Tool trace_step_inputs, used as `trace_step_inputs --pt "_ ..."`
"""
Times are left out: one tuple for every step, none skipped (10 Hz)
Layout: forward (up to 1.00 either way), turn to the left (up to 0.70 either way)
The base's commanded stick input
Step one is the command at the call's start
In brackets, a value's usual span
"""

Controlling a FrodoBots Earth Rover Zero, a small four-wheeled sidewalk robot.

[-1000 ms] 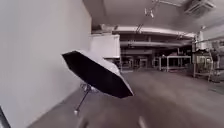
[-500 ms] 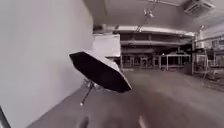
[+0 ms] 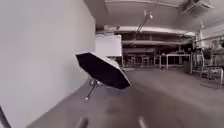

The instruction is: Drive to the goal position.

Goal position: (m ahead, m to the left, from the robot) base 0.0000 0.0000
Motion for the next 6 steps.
trace_step_inputs --pt "-0.45 0.27" --pt "0.0 0.45" --pt "0.0 0.45" --pt "0.0 0.45" --pt "0.0 0.45" --pt "0.0 0.45"
